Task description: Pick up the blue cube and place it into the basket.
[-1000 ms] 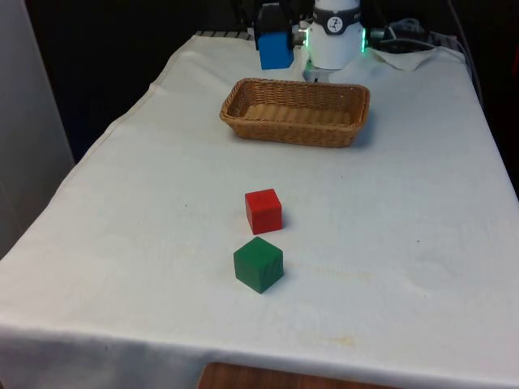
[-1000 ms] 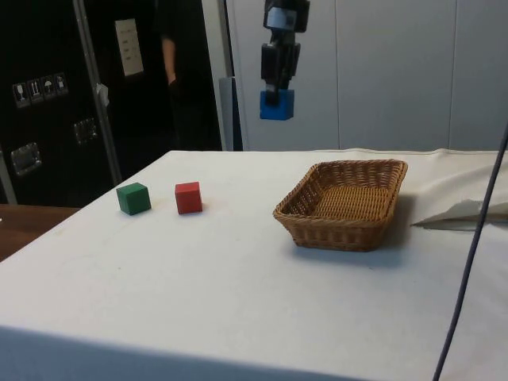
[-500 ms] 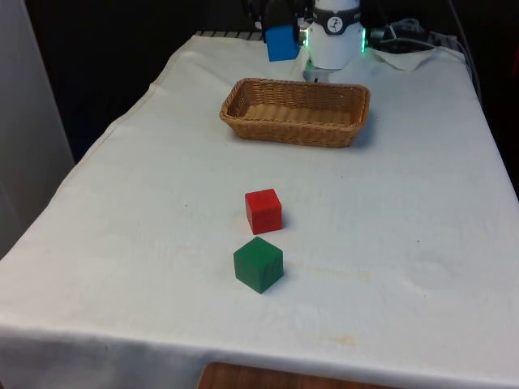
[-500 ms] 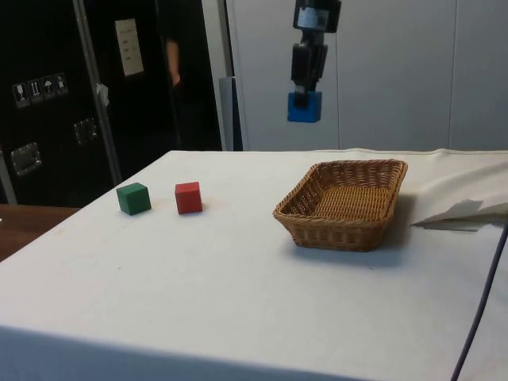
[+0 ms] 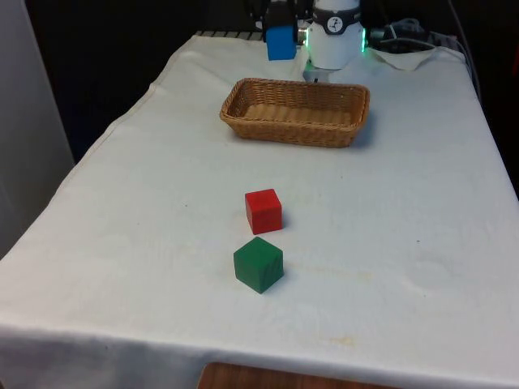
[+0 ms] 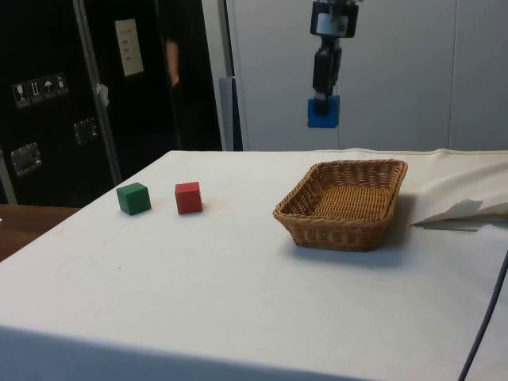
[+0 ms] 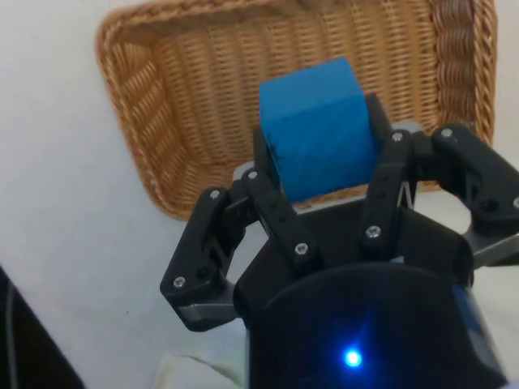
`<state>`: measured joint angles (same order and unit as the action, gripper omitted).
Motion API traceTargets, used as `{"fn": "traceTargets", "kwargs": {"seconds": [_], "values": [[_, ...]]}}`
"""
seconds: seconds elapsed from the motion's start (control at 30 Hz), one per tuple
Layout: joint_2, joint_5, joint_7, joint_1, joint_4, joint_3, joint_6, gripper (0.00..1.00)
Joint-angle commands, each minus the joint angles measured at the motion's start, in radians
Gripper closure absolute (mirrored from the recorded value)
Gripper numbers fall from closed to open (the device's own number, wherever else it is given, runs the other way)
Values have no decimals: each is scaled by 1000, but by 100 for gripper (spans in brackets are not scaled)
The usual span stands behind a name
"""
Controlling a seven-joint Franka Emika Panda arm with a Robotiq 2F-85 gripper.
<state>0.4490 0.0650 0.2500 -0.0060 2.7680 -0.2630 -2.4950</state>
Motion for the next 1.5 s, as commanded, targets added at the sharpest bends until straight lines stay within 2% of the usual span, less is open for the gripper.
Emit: {"fn": "traceTargets", "kwargs": {"seconds": [0.0,0.1,0.13,0.17,0.4,0.43,0.47,0.7,0.73,0.77,0.83,1.07,1.1,1.13,1.37,1.4,1.47], "values": [[8,27,-14,-15,13,13,-7,100],[16,48,-20,-13,33,14,-14,100],[12,32,-6,0,26,1,-4,100],[18,53,-22,-12,42,15,-19,100],[18,86,-38,-13,108,33,-79,100],[18,66,-18,0,98,18,-61,100],[17,89,-41,-13,115,35,-87,100],[-3,119,-72,-15,170,48,-164,100],[4,100,-54,0,167,33,-146,100],[-8,123,-75,-15,175,49,-174,100],[-19,128,-78,-16,183,50,-193,100],[-111,126,-84,-13,183,45,-284,100],[-103,109,-68,0,186,34,-270,100],[-129,123,-82,-11,182,43,-298,100],[-260,110,-72,-1,163,32,-398,100],[-246,109,-69,0,164,32,-379,100],[-288,109,-71,-1,159,31,-420,100]]}}
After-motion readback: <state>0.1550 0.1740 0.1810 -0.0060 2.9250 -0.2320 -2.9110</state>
